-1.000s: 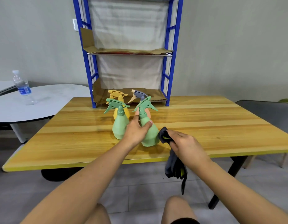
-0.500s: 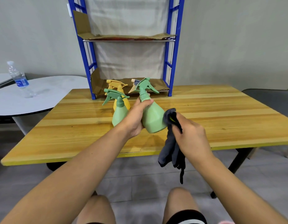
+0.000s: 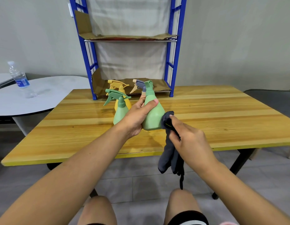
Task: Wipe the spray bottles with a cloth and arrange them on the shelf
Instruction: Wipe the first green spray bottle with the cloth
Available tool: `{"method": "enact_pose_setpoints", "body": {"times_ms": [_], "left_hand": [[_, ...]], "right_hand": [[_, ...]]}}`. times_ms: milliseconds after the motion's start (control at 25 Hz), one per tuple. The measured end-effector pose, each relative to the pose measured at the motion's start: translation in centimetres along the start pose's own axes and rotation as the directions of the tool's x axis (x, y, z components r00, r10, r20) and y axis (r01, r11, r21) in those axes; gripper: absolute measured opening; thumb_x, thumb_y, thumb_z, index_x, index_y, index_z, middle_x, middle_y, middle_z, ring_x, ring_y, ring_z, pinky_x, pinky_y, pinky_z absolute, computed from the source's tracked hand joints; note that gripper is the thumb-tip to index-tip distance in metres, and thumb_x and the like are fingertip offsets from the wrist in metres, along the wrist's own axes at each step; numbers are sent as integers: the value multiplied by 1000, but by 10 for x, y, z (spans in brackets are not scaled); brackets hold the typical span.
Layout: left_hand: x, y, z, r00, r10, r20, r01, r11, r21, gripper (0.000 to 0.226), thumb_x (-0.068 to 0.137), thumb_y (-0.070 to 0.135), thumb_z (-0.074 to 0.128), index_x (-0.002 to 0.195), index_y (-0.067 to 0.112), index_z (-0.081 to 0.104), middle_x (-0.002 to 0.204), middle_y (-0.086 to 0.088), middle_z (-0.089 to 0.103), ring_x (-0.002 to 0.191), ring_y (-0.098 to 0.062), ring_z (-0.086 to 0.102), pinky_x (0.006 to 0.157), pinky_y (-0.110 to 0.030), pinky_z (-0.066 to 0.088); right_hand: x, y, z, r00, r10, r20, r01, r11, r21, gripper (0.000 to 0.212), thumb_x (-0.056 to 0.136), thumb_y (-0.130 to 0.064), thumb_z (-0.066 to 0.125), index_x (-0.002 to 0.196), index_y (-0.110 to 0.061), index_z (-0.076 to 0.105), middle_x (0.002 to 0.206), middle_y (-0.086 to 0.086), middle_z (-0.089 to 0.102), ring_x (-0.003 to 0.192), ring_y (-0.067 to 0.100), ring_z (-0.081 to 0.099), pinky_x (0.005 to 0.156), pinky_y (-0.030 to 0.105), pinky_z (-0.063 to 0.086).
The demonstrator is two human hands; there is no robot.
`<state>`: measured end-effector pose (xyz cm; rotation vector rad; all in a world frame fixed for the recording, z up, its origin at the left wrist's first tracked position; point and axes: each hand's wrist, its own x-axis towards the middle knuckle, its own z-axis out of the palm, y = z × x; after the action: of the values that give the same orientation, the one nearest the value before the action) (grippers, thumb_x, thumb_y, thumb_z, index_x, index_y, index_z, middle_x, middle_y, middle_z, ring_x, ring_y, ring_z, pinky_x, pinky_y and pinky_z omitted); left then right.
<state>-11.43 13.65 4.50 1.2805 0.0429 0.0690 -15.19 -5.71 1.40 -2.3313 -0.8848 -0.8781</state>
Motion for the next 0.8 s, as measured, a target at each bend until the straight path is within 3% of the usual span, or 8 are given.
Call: {"method": "enact_pose_setpoints", "body": {"times_ms": [120,320,480,600,720,800], "left_hand": [[-4,1,4,1000,7,10,-7,999,-33,50,91,24,72,137,20,50,115,-6,70,101,-22,70,89,-43,59],[-3,4,7,997,80,-21,-80,996,35,50,90,23,73,134,21,49,114,-7,68,102,-23,68,92,-43,57],[-5,6,4,1000,-8,-1,8,999,-46,42,96,10,57,135,19,46,117,-9,64,107,-26,64,93,-49,54],[-5,5,-2,998,-50,32,48,998,44,46,92,8,65,135,18,49,124,-9,67,110,-27,66,86,-46,57],[-4,-2,-1,999,-43,-11,44,996,76,43,88,18,74,127,7,59,119,-18,71,99,-26,70,81,-39,59],[-4,-6,1,999,-30,-29,31,999,31,49,87,21,75,130,5,57,112,-16,73,92,-24,71,74,-35,59]], "right_hand": [[4,3,3,990,142,-9,-141,986,94,47,89,-5,64,136,-6,57,111,15,72,88,31,70,77,27,44],[-5,-16,8,998,-25,-65,28,999,41,41,86,-11,56,126,-4,63,113,17,72,90,26,70,76,28,50],[3,-4,8,994,70,-84,-66,996,54,43,84,-6,65,127,-6,60,99,13,74,80,32,71,64,38,58],[-3,-8,9,995,62,-82,-60,998,27,47,81,-1,69,127,-7,62,102,13,75,80,32,72,63,36,57],[-15,-11,13,990,-120,-77,116,992,-51,58,74,10,75,130,0,61,128,19,66,112,28,68,84,37,60],[-13,-3,15,989,-129,-77,126,991,-45,58,75,11,74,131,0,61,135,18,61,122,25,62,99,33,52]]}}
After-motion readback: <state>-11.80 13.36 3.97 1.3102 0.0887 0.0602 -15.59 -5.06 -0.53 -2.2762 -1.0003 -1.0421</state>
